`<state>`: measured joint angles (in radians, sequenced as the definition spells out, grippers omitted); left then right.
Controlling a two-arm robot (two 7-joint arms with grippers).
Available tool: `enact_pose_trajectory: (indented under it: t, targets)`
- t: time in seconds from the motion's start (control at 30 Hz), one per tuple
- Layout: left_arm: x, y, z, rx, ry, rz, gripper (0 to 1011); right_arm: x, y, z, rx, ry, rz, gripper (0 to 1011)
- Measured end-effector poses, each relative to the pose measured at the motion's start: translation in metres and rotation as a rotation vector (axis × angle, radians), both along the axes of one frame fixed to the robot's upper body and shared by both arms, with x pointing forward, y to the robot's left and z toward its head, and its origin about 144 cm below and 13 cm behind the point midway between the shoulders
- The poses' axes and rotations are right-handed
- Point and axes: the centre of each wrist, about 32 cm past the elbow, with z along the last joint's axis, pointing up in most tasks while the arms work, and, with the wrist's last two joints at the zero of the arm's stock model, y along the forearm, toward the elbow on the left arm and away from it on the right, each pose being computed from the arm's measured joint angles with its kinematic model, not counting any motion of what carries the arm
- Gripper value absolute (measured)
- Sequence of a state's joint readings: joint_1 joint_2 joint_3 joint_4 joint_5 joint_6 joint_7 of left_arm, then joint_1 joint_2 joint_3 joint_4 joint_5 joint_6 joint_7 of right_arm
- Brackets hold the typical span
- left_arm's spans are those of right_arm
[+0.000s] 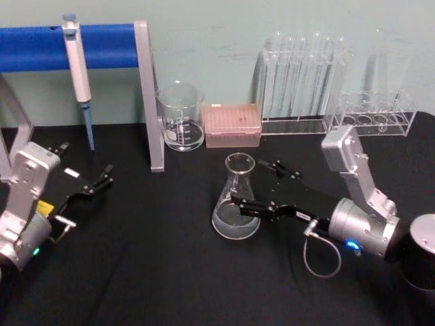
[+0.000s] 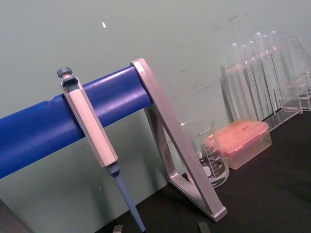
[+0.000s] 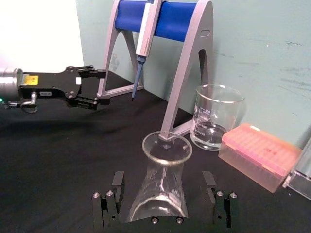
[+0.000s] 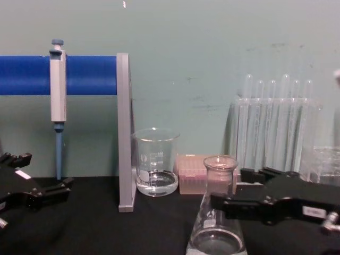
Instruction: Grasp the erlenmeyer flask with one hand, shake it three times, then place it back.
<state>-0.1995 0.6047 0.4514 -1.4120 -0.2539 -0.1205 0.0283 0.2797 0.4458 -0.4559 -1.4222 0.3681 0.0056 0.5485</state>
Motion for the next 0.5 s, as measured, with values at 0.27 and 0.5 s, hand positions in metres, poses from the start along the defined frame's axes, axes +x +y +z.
enact_pose_trajectory:
  t: [0.27,0.5]
  targets:
    - [0.000,0.000,0.000,0.000,0.000,0.000,1001,-0.020,-0.021,0.003,0.003,0.003,0.001,1003]
    - [0.000,0.000,0.000,0.000,0.000,0.000,1001,-0.028,-0.033,0.007,0.011,-0.008,-0.021,1003]
